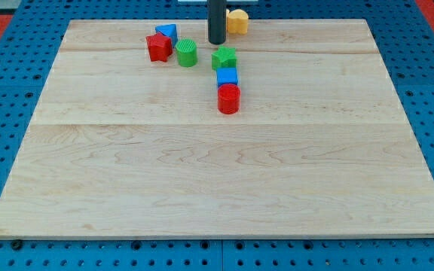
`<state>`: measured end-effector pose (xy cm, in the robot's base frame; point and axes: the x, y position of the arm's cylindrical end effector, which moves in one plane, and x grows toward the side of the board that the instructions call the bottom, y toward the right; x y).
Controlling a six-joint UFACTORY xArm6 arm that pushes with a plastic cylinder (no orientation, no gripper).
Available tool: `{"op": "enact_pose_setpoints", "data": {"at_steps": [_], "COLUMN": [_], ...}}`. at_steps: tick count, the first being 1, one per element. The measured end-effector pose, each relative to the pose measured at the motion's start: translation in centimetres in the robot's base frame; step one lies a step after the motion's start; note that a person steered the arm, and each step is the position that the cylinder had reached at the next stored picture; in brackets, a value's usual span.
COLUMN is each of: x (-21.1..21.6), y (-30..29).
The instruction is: Place the green circle to the bottom right of the red star
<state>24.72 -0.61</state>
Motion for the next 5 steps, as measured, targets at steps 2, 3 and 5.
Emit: {"op": "enact_pose_setpoints", "data": {"at_steps": [2, 3, 5], "x": [1.0, 2.1, 3.7], "y": [-3.1, -3.4, -4.1]}}
